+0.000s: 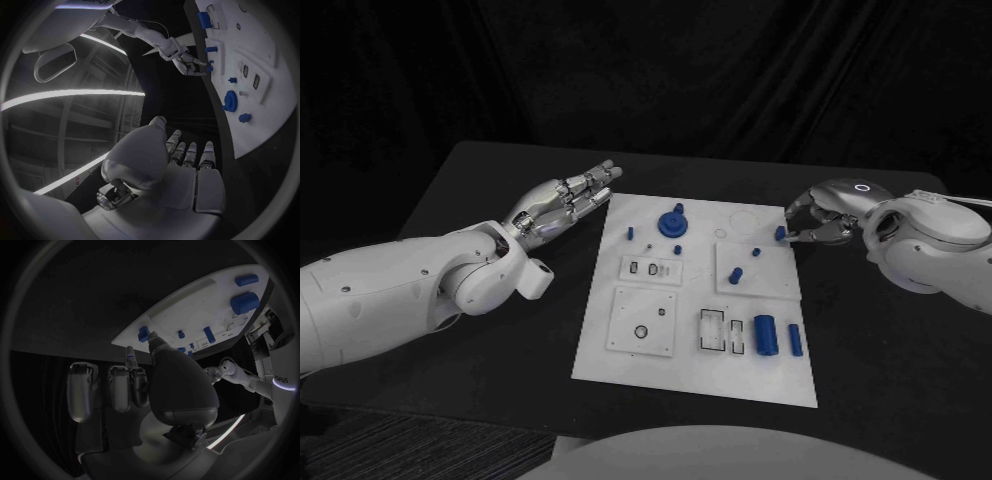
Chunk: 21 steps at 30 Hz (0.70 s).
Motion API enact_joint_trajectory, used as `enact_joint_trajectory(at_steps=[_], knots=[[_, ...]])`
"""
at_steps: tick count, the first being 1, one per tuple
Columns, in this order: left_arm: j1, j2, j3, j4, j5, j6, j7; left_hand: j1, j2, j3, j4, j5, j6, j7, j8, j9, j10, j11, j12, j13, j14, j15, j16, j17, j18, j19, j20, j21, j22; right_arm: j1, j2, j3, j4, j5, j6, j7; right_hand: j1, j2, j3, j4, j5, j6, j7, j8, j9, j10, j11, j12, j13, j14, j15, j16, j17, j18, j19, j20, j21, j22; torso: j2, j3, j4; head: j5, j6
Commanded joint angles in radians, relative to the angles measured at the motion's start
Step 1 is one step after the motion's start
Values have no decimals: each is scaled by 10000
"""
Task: Assemble the parts on the task board
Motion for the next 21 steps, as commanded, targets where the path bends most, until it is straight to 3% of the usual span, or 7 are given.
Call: enact_joint_trajectory(at_steps=[1, 4, 9, 21], knots=[[-19, 8, 9, 18, 4, 124, 103, 24, -7, 58, 11, 39, 43, -23, 32, 10, 0, 89, -66, -14, -4, 24, -36, -9, 175, -11, 74, -33, -13, -31, 23, 3, -15, -64, 44, 37, 48, -18, 7, 111, 48, 67, 18, 15, 37, 1050, 94, 25, 2613, 994, 58, 32, 2260, 52, 654, 45, 0, 2357, 4, -1, 5, -5, -15], [-20, 13, 9, 17, 4, 144, 85, 23, -6, 63, 11, 38, 54, -21, 34, 11, 0, 91, -66, -14, -4, 30, -36, -9, 175, -11, 76, -33, -13, -33, 50, 3, -29, -64, 69, 34, 321, 66, 72, 129, 593, 86, 22, 11, 108, 1050, 98, 25, 2613, 991, 67, 27, 2248, 54, 651, 50, -6, 2355, 5, -1, 16, 6, -21], [-22, 10, 9, 15, 4, 164, 61, 23, -6, 63, 11, 38, 54, -21, 34, 11, 0, 91, -66, -14, -4, 30, -36, -9, 175, -11, 76, -33, -13, -39, 145, 3, -97, -64, 61, 99, 458, 124, 81, 100, 1083, 88, 21, -3, 166, 1050, 99, 25, 2613, 990, 68, 31, 2248, 54, 651, 52, -7, 2355, 2, -2, 8, -8, -28], [-23, -3, 9, 23, 4, 198, 30, 22, -6, 70, 12, 38, 69, -12, 36, 12, 0, 102, -66, -14, -4, 35, -36, -9, 176, -11, 81, -33, -13, -147, 307, 6, -195, -64, 83, 168, 503, 166, 91, 81, 1269, 138, 19, 16, 200, 1050, 95, 25, 2613, 989, 65, 29, 2245, 57, 646, 51, -16, 2352, 6, -4, 4, 27, -62]])
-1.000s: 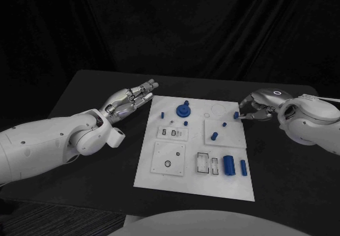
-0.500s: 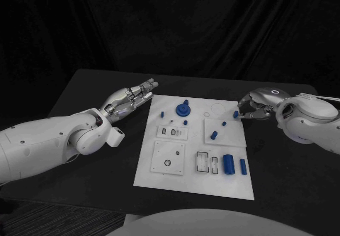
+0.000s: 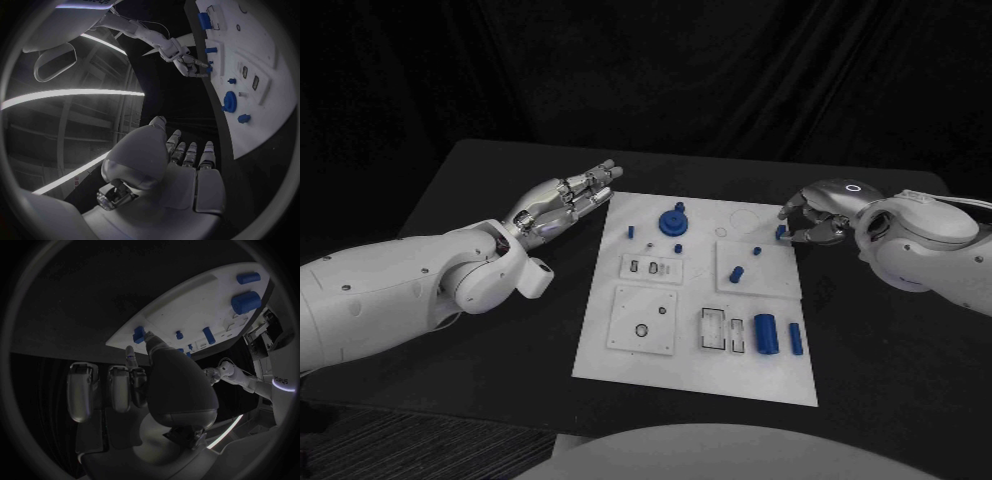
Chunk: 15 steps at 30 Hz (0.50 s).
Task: Assemble the parts on the task board
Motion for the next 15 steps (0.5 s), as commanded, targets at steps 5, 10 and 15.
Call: enact_joint_trajectory(at_steps=[5, 10, 15], knots=[[-17, 4, 9, 22, 4, 147, 71, 22, -7, 70, 11, 38, 69, -13, 36, 13, 0, 102, -66, -11, -4, 35, -36, -13, 176, -11, 82, -34, -9, -93, 33, 4, -26, -64, 85, 55, 80, 6, -5, -18, -11, 228, 41, 96, 87, 1023, 82, 25, 2613, 988, 72, 26, 2239, 59, 643, 53, -25, 2350, 1, 3, -2, 19, -31], [-18, 3, 9, 20, 4, 168, 55, 20, -6, 77, 12, 38, 81, -3, 38, 14, 0, 112, -66, -11, -4, 43, -36, -13, 176, -11, 88, -34, -9, -116, 58, 5, -33, -64, 97, 35, 114, 40, -8, -42, 64, 394, 54, 181, 182, 1023, 92, 25, 2613, 986, 82, 21, 2230, 59, 642, 60, -27, 2349, 4, 8, -11, 24, -50], [-19, 5, 9, 16, 4, 196, 34, 20, -6, 77, 12, 38, 81, -3, 38, 14, 0, 112, -66, -11, -4, 43, -36, -13, 176, -11, 88, -34, -9, -128, 79, 5, -42, -64, 33, -68, 209, 81, 18, -134, 514, 458, 76, 206, 294, 1023, 110, 25, 2613, 983, 95, 17, 2221, 67, 626, 71, -58, 2339, 2, 2, -11, 8, -75]])
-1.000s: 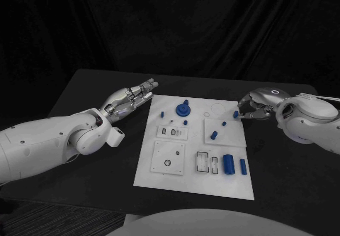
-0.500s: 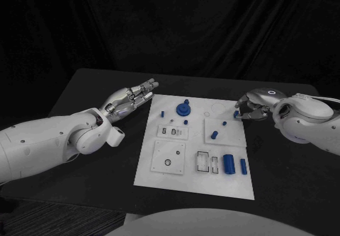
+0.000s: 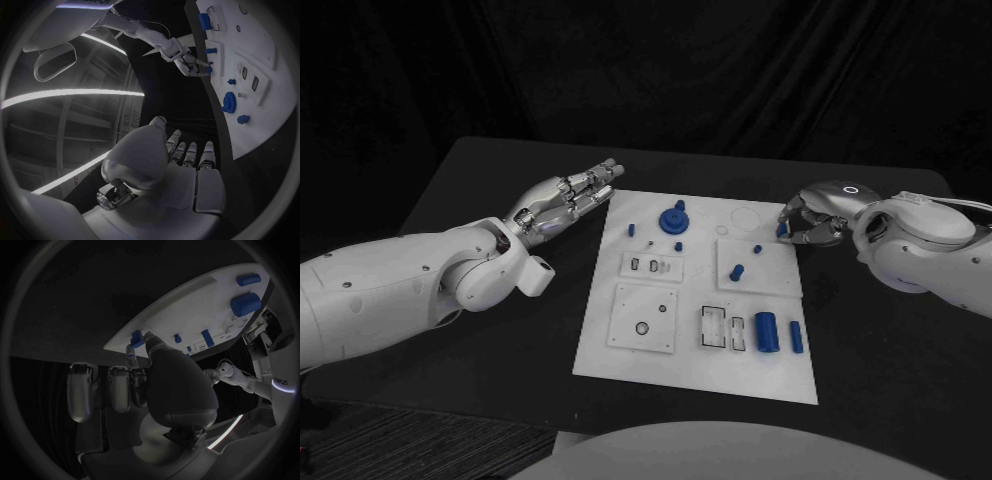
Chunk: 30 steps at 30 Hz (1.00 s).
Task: Assemble the parts on the task board
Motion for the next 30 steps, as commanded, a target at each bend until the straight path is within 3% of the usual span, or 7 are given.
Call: enact_joint_trajectory(at_steps=[1, 17, 20, 24, 30], knots=[[-17, 8, 9, 13, 4, 158, 71, 20, -6, 49, -17, 38, 81, -3, 38, 14, 3, 40, -66, -14, -4, 42, -36, -16, 175, -11, 88, -33, -11, -36, 10, 5, -13, -64, -20, -121, 154, 10, 29, -124, 371, 87, 18, 65, 80, 1061, 74, 25, 2613, 956, 69, 16, 2219, 64, 630, 75, -48, 2335, 0, -3, -2, -18, -19], [-21, 14, 9, 2, 4, 236, 9, 18, -4, 56, -16, 37, 100, 6, 41, 16, 3, 53, -66, -14, -4, 49, -36, -16, 176, -11, 97, -33, -11, -50, 143, 8, -104, -64, -115, -330, 141, 169, 82, -135, 497, 215, 30, 118, 173, 1061, 83, 25, 2613, 952, 77, 3, 2200, 75, 610, 82, -91, 2321, 4, -1, 15, -31, -76], [-22, 9, 9, 10, 4, 251, -4, 16, -2, 65, -15, 38, 109, 19, 44, 17, 3, 68, -66, -14, -4, 55, -36, -16, 176, -11, 109, -33, -11, -55, 194, 8, -142, -64, -117, -342, 198, 258, 145, -231, 810, 400, 20, 194, 279, 1061, 70, 25, 2613, 953, 73, 11, 2208, 75, 610, 78, -92, 2321, 4, -2, 4, -4, -91], [-22, 0, 9, 22, 4, 265, -22, 16, -2, 65, -15, 38, 109, 19, 44, 17, 3, 68, -66, -14, -4, 55, -36, -16, 176, -11, 109, -33, -11, -90, 212, 8, -147, -64, -218, -383, 373, 377, 324, -522, 1635, 858, -37, 401, 558, 1061, 22, 25, 2613, 950, 33, 5, 2195, 76, 609, 43, -93, 2321, 3, -4, 4, 1, -101], [-25, -21, 9, 41, 4, 280, -37, 20, -1, 76, -20, 43, 127, 32, 47, 19, 3, 83, -66, -14, -4, 63, -36, -16, 177, -11, 123, -33, -11, -135, 173, 12, -32, -64, -862, -444, 572, 481, 566, -897, 2344, 1300, -38, 618, 887, 1061, 13, 25, 2613, 948, 19, 0, 2184, 74, 611, 28, -89, 2323, -3, -1, -9, 55, -127]])
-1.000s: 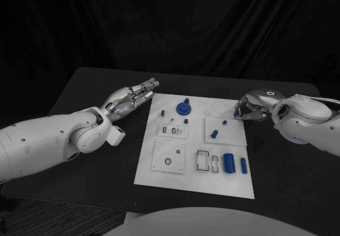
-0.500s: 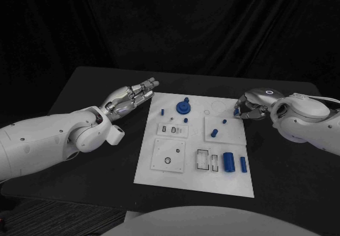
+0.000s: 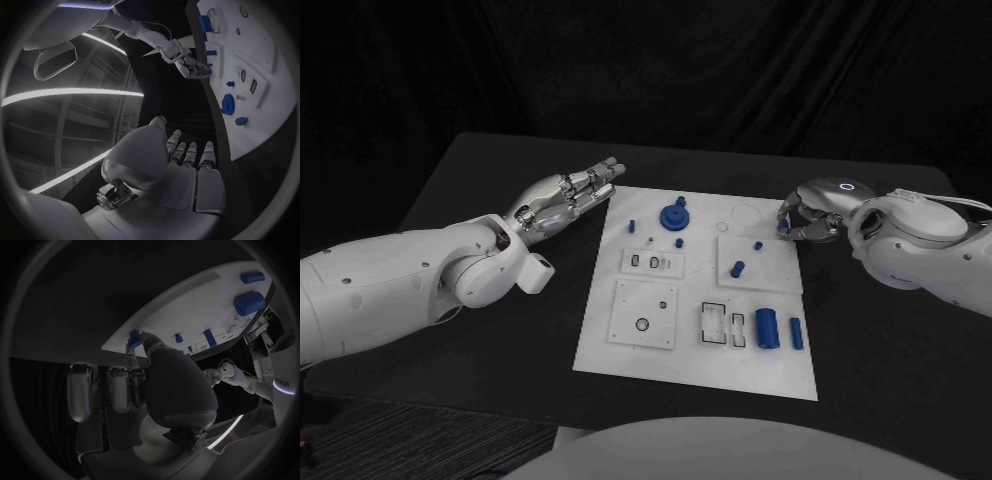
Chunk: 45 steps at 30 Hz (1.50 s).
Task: Assemble the parts on the task board
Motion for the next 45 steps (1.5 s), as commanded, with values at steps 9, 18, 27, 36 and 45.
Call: enact_joint_trajectory(at_steps=[9, 18, 27, 36, 45], knots=[[-29, -28, 9, 49, 5, 160, 45, 25, -1, 59, 2, 48, 101, 5, 49, 11, 3, 95, -66, -10, -4, 69, -36, -10, 178, -11, 61, -34, -14, -51, -174, 11, 452, -64, -1317, -272, 168, 85, 93, -304, -91, 493, -27, 230, 484, 1060, 100, 25, 2614, 939, 80, -28, 2140, 68, 623, 69, -27, 2334, -10, -4, 8, 30, -30], [-40, 1, 9, 34, 5, 213, 8, 39, -2, 83, -17, 58, 93, 14, 47, 9, 3, 102, -66, -10, -4, 87, -36, -10, 179, -11, 87, -34, -14, -47, -242, 19, 765, -64, -1375, -192, -10, 85, 43, -274, -768, 575, -1, 207, 659, 1060, 240, 25, 2614, 929, 187, -58, 2093, 75, 608, 155, -61, 2322, -12, -4, 4, 44, -17], [-52, 6, 9, 16, 5, 247, -18, 49, -2, 104, -30, 61, 98, 15, 47, 9, 3, 102, -66, -10, -4, 109, -36, -10, 180, -11, 115, -34, -14, -16, -159, 24, 1001, -64, -1357, -157, -87, 60, 9, -230, -997, 658, 26, 201, 716, 1060, 292, 25, 2614, 917, 238, -95, 2042, 87, 586, 202, -109, 2306, -11, 4, 6, 81, -18], [-59, 32, 8, -13, 5, 270, -40, 53, -4, 113, -36, 60, 92, 16, 45, 8, 3, 100, -66, -10, -4, 117, -36, -10, 181, -11, 128, -34, -14, 182, 230, 28, 1614, -64, -817, -156, -109, 46, -3, -214, -1043, 658, 27, 185, 719, 1060, 292, 25, 2614, 915, 242, -100, 2034, 94, 573, 210, -137, 2297, -8, -17, 0, 62, -33], [-61, 85, 8, -42, 5, 291, -41, 55, -4, 120, -39, 59, 95, 17, 45, 8, 3, 102, -66, -10, -4, 122, -36, -10, 181, -11, 139, -34, -14, 239, 1042, 32, 1919, -64, -215, 39, -100, 55, 7, -217, -1053, 640, 25, 166, 717, 1060, 290, 25, 2614, 915, 243, -99, 2035, 97, 568, 214, -149, 2293, -12, -8, 20, 81, -33]])
